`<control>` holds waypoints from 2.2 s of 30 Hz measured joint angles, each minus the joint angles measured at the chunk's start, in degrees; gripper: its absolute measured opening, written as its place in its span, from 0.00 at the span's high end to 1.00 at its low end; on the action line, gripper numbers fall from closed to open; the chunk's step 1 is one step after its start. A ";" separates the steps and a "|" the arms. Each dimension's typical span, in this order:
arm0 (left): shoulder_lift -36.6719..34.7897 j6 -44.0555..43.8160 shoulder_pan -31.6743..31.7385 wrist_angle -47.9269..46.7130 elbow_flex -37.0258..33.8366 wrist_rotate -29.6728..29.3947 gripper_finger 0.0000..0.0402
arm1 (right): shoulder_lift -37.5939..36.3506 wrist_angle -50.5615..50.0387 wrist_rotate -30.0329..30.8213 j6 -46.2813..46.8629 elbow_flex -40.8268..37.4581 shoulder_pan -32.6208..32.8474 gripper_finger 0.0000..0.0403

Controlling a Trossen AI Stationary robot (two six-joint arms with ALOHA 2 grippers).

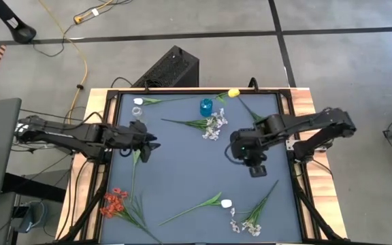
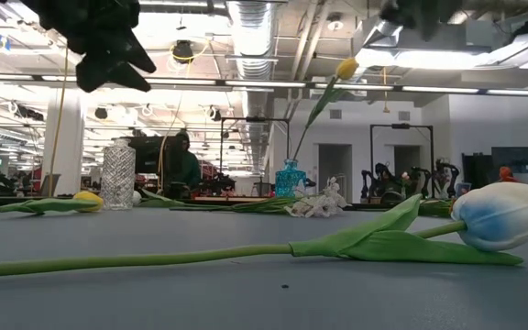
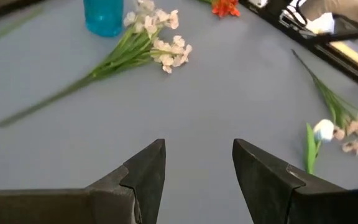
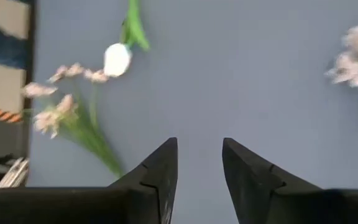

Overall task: Sort flowers into vase by color
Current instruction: Put the yellow tulip into the blue vase

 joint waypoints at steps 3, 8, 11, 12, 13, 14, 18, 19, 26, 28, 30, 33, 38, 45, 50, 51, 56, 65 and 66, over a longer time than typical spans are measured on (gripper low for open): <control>1.49 -4.02 -0.54 0.05 0.00 -0.26 0.56 | -4.75 3.83 -2.69 -3.01 -7.84 -0.66 0.64; 4.56 -11.61 -2.43 0.05 0.00 -3.05 0.56 | -11.46 7.80 -2.63 -4.79 -18.60 -2.70 0.64; 7.18 -16.08 -4.38 0.78 0.00 -5.53 0.56 | -14.87 12.39 -4.40 -5.05 -24.72 -4.22 0.64; 8.20 -17.21 -4.98 1.22 0.00 -5.94 0.56 | -15.79 13.94 -5.23 -5.49 -26.63 -4.81 0.64; 9.29 -18.15 -5.73 1.67 0.00 -6.01 0.56 | -16.65 15.52 -5.83 -5.69 -28.50 -5.27 0.64; 10.36 -18.73 -6.55 2.69 0.00 -5.63 0.56 | -17.36 16.85 -6.12 -5.94 -30.10 -5.62 0.64; 14.23 -19.99 -10.06 3.75 0.00 -1.16 0.56 | -18.53 21.89 -6.66 -5.69 -34.70 -6.59 0.64; 14.92 -22.12 -10.84 2.23 0.00 -1.04 0.56 | -18.50 23.36 -6.70 -4.84 -35.43 -6.76 0.64; 16.27 -46.86 -13.28 -21.11 0.00 -0.92 0.56 | -16.59 37.09 -6.00 4.26 -37.30 -7.06 0.64; 16.33 -50.86 -14.24 -25.96 0.00 2.93 0.56 | -15.50 41.31 -5.49 5.69 -37.32 -7.06 0.64; 16.31 -53.07 -15.50 -28.83 0.00 5.70 0.56 | -14.16 45.24 -5.39 6.81 -37.32 -7.06 0.64; 16.31 -55.62 -17.60 -32.80 0.00 7.49 0.56 | -12.20 49.97 -5.40 10.11 -37.34 -7.04 0.64; 16.43 -59.18 -20.48 -37.28 -0.11 7.01 0.56 | -8.74 53.07 -5.38 13.83 -37.34 -6.42 0.64; 18.36 -59.49 -21.45 -23.98 -6.31 7.23 0.56 | -4.15 56.36 -5.39 14.68 -37.36 -5.31 0.64; 19.85 -64.96 -21.70 -23.27 -9.74 6.00 0.56 | -2.96 58.47 -5.47 14.84 -37.36 -5.36 0.64; 19.76 -65.11 -21.74 -22.91 -9.85 5.66 0.56 | -2.96 58.46 -5.61 14.85 -37.36 -5.35 0.64; 20.15 -63.22 -21.80 -21.54 -10.27 5.75 0.59 | -3.51 59.64 -5.87 14.54 -37.36 -5.96 0.64; 27.17 -58.32 -21.89 -18.46 -9.35 4.96 0.87 | -3.53 60.02 -6.49 14.88 -37.36 -6.58 0.64; 27.48 -57.62 -21.89 -18.62 -9.09 4.96 0.90 | -3.53 60.00 -7.15 14.95 -37.36 -6.50 0.64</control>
